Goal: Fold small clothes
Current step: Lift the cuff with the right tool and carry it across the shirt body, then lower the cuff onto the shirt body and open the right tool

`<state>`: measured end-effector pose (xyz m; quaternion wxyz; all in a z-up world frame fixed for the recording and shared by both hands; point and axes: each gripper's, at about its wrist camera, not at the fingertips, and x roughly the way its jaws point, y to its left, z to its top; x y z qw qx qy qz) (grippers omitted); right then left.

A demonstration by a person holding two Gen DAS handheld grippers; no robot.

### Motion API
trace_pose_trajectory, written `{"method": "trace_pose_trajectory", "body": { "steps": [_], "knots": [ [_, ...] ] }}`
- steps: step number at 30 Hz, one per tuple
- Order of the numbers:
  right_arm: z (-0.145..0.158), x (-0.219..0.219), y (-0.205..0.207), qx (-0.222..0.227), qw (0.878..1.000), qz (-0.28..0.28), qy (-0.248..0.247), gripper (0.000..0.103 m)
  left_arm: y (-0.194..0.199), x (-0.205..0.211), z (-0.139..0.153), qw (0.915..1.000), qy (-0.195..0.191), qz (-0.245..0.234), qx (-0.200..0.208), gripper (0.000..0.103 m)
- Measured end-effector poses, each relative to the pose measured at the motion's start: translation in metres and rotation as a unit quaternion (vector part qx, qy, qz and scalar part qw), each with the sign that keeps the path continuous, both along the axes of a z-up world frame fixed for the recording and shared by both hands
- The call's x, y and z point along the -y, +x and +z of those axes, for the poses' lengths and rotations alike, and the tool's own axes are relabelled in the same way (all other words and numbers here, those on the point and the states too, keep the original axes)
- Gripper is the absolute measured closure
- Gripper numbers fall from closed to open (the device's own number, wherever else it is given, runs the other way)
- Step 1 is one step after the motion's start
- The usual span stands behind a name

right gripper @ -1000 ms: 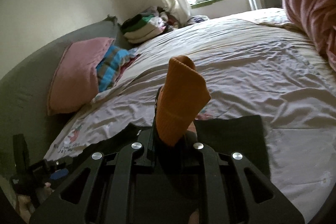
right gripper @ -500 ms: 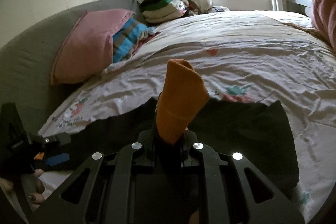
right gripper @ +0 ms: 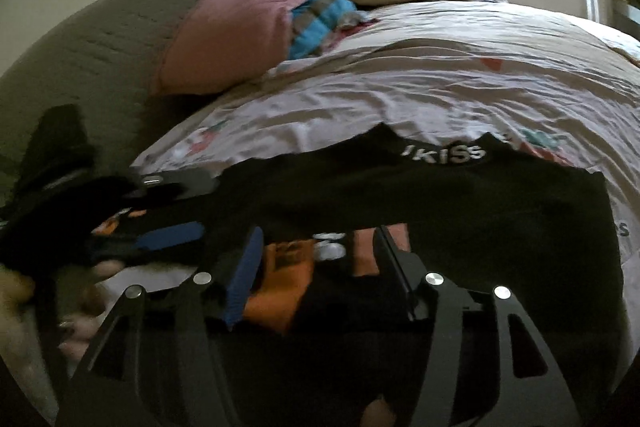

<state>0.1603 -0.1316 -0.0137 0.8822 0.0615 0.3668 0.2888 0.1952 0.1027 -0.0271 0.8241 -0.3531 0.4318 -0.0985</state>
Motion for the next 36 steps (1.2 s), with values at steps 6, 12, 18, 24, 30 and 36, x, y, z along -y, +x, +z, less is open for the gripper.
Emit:
{"method": "trace_pose_trajectory", "body": {
  "steps": [6, 12, 18, 24, 30, 36],
  "knots": [
    [0.007, 0.027, -0.012, -0.006, 1.0, -0.028, 0.011, 0.042, 0.003, 0.017, -0.019, 0.9988, 0.017, -0.032, -0.034, 0.055],
    [0.004, 0.071, -0.012, -0.018, 0.996, -0.087, 0.011, 0.042, 0.013, 0.042, -0.042, 0.9945, 0.059, -0.051, -0.07, 0.055],
    [0.004, 0.111, -0.011, -0.019, 0.99, -0.139, 0.015, 0.042, 0.023, 0.066, -0.041, 0.987, 0.132, -0.068, -0.063, 0.095],
    [0.002, 0.136, -0.005, -0.008, 0.982, -0.187, -0.025, 0.042, 0.013, 0.071, 0.008, 0.9824, 0.174, -0.064, 0.023, 0.096],
    [-0.016, 0.13, 0.003, -0.022, 0.98, -0.183, -0.08, 0.042, 0.016, 0.062, 0.005, 0.9729, 0.223, -0.057, 0.019, 0.095],
    [-0.035, 0.116, 0.008, -0.042, 0.98, -0.159, -0.117, 0.042, 0.01, 0.045, -0.008, 0.9725, 0.232, -0.023, 0.001, 0.094]
  ]
}}
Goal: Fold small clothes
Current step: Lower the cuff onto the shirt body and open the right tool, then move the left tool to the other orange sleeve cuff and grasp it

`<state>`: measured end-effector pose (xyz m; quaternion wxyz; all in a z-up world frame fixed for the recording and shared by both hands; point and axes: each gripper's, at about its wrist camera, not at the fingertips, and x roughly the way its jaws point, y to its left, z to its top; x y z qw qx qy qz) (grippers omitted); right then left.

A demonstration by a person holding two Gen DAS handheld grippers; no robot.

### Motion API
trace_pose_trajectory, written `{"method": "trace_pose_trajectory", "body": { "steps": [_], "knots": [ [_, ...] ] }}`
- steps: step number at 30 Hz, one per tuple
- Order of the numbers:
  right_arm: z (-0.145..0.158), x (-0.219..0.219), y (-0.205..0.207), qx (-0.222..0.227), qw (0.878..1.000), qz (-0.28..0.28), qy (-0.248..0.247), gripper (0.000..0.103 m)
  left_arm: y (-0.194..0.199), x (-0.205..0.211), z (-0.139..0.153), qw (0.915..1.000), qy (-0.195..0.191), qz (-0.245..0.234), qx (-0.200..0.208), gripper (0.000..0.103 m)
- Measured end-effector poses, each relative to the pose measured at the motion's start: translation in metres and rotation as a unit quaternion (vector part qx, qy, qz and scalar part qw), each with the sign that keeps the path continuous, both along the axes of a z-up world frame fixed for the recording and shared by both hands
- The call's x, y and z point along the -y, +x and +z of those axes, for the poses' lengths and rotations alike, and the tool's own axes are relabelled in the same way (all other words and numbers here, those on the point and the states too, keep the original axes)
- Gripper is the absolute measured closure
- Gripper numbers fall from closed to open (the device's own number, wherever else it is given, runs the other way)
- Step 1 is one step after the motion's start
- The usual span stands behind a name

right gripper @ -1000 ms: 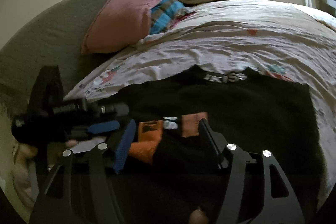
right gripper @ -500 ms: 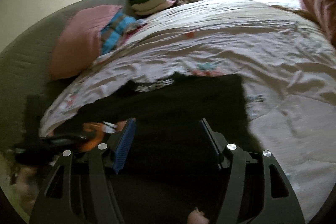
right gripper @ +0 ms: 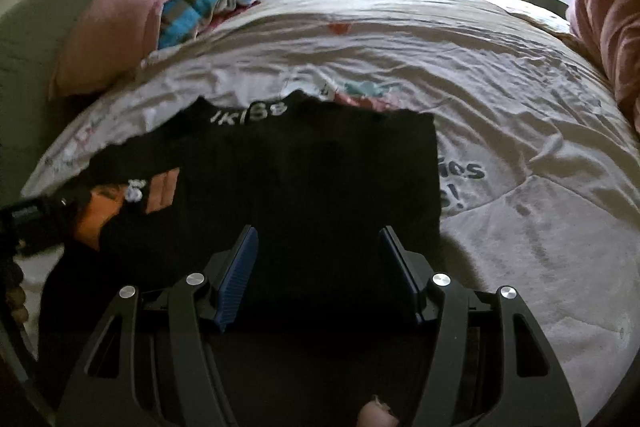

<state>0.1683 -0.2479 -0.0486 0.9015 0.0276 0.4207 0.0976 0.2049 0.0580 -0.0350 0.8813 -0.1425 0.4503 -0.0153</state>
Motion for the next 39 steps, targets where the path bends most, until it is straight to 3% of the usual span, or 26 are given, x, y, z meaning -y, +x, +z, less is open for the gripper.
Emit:
{"method": "trace_pose_trajectory", "body": {
  "steps": [4, 8, 11, 16, 22, 24, 29, 33, 39],
  "knots": [
    [-0.011, -0.001, 0.005, -0.022, 1.0, -0.006, -0.019, 0.042, -0.001, 0.001, -0.006, 0.9998, 0.011, -0.007, -0.012, 0.094],
    [-0.028, 0.003, 0.01, -0.057, 0.998, -0.022, -0.035, 0.042, 0.004, 0.003, -0.037, 0.9974, 0.029, -0.012, -0.065, 0.091],
    [-0.026, 0.002, 0.007, -0.053, 0.998, -0.022, -0.034, 0.041, -0.002, -0.004, -0.042, 0.9982, 0.014, -0.007, -0.057, 0.089],
    [-0.01, -0.001, -0.003, -0.031, 0.999, -0.014, -0.003, 0.032, -0.017, -0.012, -0.024, 0.9995, 0.009, -0.001, -0.031, 0.086],
    [0.017, -0.021, -0.016, 0.007, 1.0, 0.017, 0.017, 0.016, -0.032, -0.025, 0.002, 0.9995, 0.025, 0.019, 0.004, 0.068],
    [0.025, -0.03, -0.021, 0.019, 0.999, 0.029, 0.022, 0.012, -0.036, -0.029, 0.007, 0.9992, 0.032, 0.023, 0.01, 0.054],
    [0.041, -0.053, -0.03, 0.043, 0.998, 0.049, 0.02, 0.007, -0.05, -0.044, 0.021, 0.9973, 0.047, 0.047, 0.029, 0.031],
    [0.052, -0.07, -0.036, 0.058, 0.996, 0.067, 0.02, 0.007, -0.056, -0.059, 0.027, 0.9956, 0.053, 0.067, 0.037, 0.022],
    [0.064, -0.099, -0.041, 0.073, 0.993, 0.093, 0.02, 0.006, -0.065, -0.083, 0.027, 0.9918, 0.072, 0.1, 0.035, 0.022]
  ]
}}
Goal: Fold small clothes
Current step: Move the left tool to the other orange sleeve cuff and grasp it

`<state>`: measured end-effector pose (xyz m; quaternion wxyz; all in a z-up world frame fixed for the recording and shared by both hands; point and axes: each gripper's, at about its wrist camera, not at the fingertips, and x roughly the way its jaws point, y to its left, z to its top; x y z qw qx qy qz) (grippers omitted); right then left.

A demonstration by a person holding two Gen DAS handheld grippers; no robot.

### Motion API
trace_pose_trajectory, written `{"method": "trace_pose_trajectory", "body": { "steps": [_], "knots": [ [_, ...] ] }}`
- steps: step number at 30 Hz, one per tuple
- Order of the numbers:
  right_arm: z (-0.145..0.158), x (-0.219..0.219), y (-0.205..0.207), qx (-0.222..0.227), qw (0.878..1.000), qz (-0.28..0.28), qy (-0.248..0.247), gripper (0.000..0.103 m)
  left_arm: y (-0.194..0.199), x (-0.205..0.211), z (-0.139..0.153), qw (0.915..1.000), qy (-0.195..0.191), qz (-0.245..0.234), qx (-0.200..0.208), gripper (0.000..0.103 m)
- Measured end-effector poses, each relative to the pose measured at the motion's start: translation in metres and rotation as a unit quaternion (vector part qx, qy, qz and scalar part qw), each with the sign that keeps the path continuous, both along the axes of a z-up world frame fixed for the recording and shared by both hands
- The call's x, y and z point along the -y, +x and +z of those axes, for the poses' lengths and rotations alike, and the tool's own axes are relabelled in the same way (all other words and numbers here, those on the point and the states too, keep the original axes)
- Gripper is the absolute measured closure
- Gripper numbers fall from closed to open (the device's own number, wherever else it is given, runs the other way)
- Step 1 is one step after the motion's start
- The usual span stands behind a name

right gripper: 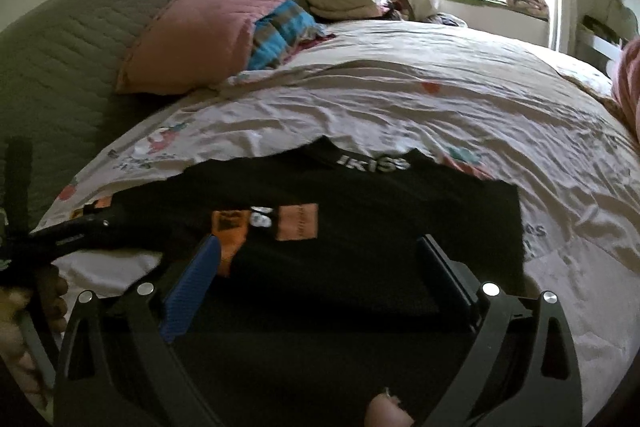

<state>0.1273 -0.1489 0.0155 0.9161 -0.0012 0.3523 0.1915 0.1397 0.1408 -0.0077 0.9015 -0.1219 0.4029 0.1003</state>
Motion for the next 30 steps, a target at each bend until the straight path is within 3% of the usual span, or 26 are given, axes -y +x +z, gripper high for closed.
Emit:
{"method": "trace_pose_trajectory", "body": {
  "steps": [14, 30],
  "knots": [
    [0.01, -0.075, -0.007, 0.015, 0.997, 0.071, -0.01, 0.006, -0.02, -0.066, -0.001, 0.9964, 0.003, 0.085, 0.001, 0.022],
    [0.004, -0.152, -0.01, 0.015, 0.988, 0.151, -0.018, 0.006, -0.038, -0.132, -0.015, 0.983, -0.008, 0.183, -0.01, 0.022]
  ]
}}
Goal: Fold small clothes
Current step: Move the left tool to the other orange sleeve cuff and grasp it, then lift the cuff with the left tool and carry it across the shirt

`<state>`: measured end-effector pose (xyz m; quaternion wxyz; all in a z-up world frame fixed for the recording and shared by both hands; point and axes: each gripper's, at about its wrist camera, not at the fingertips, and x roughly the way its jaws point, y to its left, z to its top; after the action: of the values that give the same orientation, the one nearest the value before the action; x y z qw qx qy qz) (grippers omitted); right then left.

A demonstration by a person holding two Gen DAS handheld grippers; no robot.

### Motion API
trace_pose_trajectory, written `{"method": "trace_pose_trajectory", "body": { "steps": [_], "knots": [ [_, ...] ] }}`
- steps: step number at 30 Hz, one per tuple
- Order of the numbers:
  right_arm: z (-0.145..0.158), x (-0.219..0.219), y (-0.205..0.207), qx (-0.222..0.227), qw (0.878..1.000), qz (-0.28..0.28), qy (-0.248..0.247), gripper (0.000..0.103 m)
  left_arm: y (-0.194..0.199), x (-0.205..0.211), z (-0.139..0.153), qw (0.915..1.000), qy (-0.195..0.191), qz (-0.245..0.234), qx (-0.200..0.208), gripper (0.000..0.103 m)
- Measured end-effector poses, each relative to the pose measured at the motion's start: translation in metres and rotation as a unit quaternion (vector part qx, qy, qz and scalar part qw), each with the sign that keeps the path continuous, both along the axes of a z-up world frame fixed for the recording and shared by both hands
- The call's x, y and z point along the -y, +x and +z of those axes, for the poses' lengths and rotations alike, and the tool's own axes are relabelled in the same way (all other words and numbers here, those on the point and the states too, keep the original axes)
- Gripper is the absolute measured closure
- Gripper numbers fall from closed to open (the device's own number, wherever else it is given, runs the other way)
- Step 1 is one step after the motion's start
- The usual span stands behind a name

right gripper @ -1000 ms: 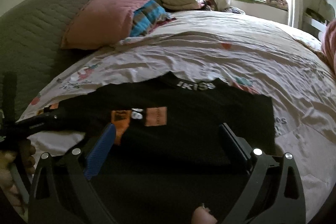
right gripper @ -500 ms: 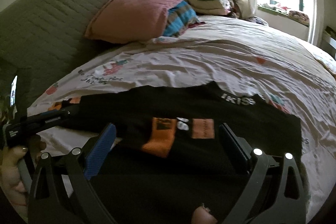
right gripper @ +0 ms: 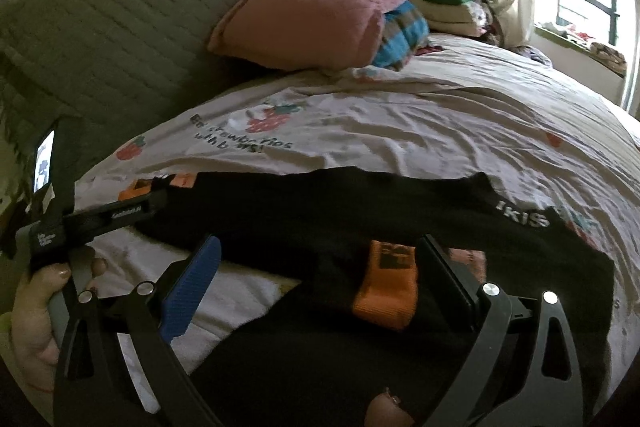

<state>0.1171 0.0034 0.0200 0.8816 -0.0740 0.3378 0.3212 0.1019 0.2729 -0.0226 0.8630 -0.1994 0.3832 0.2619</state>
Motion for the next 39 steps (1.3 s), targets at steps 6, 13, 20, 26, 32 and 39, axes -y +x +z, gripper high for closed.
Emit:
{"method": "trace_pose_trajectory", "body": {
  "steps": [6, 13, 20, 26, 32, 39],
  "knots": [
    [-0.006, -0.026, 0.002, -0.006, 1.0, 0.027, -0.004, 0.006, -0.005, -0.023, -0.013, 0.9992, -0.028, 0.028, -0.009, 0.022],
    [-0.013, -0.037, 0.004, -0.013, 0.999, 0.035, -0.004, 0.006, -0.003, -0.047, -0.031, 0.9963, -0.057, 0.063, -0.013, 0.022],
    [-0.02, -0.019, 0.01, -0.025, 1.0, 0.012, -0.001, 0.006, 0.004, -0.064, -0.036, 0.9944, -0.063, 0.083, 0.015, 0.081],
    [-0.019, 0.012, 0.016, -0.036, 0.999, -0.019, 0.014, 0.006, -0.005, -0.055, -0.014, 0.9926, -0.081, 0.057, 0.07, 0.098],
    [-0.009, 0.056, 0.015, -0.031, 0.998, -0.057, 0.026, 0.006, -0.008, -0.026, 0.019, 0.9921, -0.066, 0.015, 0.105, 0.098],
    [-0.009, 0.105, 0.018, -0.042, 0.993, -0.103, 0.038, 0.006, -0.003, 0.002, 0.052, 0.9905, -0.064, -0.032, 0.118, 0.099]
  ]
}}
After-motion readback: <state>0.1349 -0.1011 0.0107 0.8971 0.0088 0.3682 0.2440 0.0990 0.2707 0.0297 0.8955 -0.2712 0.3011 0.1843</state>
